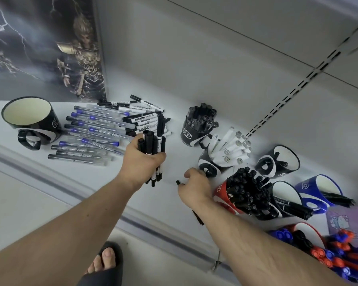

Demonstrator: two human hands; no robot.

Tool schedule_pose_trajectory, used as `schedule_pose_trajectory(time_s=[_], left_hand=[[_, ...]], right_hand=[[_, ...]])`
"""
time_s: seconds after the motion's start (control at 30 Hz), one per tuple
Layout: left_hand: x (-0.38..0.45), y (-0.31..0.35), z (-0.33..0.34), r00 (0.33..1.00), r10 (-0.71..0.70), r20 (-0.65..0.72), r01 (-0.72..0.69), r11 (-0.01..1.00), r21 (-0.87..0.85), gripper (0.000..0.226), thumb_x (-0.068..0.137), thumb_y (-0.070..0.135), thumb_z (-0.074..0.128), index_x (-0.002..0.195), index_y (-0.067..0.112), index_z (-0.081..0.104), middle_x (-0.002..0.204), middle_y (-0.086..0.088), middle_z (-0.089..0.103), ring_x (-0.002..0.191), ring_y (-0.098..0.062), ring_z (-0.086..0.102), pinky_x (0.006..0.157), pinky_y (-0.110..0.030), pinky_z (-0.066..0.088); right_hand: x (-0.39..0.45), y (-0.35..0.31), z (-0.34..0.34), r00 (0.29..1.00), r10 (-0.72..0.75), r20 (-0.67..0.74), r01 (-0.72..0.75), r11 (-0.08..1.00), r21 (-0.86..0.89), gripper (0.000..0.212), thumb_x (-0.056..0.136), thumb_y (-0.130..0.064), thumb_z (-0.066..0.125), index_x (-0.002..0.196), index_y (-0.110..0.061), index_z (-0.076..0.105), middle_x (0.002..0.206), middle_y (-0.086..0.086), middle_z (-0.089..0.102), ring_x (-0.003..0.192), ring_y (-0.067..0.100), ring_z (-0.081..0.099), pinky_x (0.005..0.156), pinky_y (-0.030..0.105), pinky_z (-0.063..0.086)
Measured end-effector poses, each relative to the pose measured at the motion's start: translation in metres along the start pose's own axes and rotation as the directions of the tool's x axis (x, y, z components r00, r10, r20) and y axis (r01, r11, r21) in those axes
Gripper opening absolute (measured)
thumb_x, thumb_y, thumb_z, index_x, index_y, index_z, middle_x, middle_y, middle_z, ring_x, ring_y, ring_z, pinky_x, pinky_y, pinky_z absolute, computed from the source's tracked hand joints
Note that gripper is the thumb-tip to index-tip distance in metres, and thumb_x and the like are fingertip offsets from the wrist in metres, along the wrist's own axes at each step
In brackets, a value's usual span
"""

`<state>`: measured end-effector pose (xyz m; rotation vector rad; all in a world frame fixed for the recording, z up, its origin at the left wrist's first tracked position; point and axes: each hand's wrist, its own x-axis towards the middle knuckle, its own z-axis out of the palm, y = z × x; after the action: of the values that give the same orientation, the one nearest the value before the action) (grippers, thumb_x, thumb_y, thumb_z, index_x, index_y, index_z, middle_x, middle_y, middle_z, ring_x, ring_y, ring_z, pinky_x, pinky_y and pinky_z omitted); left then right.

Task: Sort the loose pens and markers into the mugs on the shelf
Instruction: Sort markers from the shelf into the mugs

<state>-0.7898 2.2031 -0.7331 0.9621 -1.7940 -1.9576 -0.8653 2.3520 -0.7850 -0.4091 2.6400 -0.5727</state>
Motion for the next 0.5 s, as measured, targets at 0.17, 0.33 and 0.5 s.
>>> schedule_pose_trajectory(time_s=[0.17, 0.33, 0.5], left_hand=[[-0.007, -0.001, -0.001, 0.998, 0.010, -0.066, -0.008, 1.000, 0.016, 0.026, 0.077, -0.005, 0.070, 0.083, 0.011, 0.049, 0.072, -0.017, 0.054, 0.051, -0.021, 0.051, 0.037, -0.025, 0.042], [-0.015, -0.004, 0.004, 0.998, -0.016, -0.066, 0.013, 0.999, -0.035, 0.025, 0.077, -0.007, 0.067, 0.090, 0.004, 0.049, 0.078, -0.035, 0.059, 0.045, -0.029, 0.052, 0.034, -0.024, 0.038], [-0.021, -0.002, 0.004, 0.993, -0.039, -0.107, 0.024, 0.991, -0.132, 0.025, 0.079, -0.009, 0.067, 0.096, 0.002, 0.053, 0.071, -0.015, 0.056, 0.042, -0.018, 0.053, 0.036, -0.021, 0.039]], right_hand=[[-0.011, -0.025, -0.045, 0.976, -0.015, -0.218, 0.091, 0.936, 0.340, 0.024, 0.079, -0.009, 0.061, 0.099, -0.022, 0.065, 0.086, -0.008, 0.065, 0.084, 0.012, 0.063, 0.076, 0.024, 0.048], [-0.031, -0.030, -0.062, 0.934, 0.210, -0.288, 0.177, 0.429, 0.886, 0.015, 0.062, -0.007, 0.060, 0.075, -0.013, 0.065, 0.066, 0.009, 0.056, 0.055, 0.016, 0.046, 0.053, 0.027, 0.038], [-0.042, -0.022, -0.068, 0.901, 0.366, -0.234, 0.225, 0.069, 0.972, 0.015, 0.062, -0.012, 0.055, 0.074, -0.005, 0.057, 0.051, 0.008, 0.053, 0.039, 0.015, 0.036, 0.045, 0.022, 0.020]])
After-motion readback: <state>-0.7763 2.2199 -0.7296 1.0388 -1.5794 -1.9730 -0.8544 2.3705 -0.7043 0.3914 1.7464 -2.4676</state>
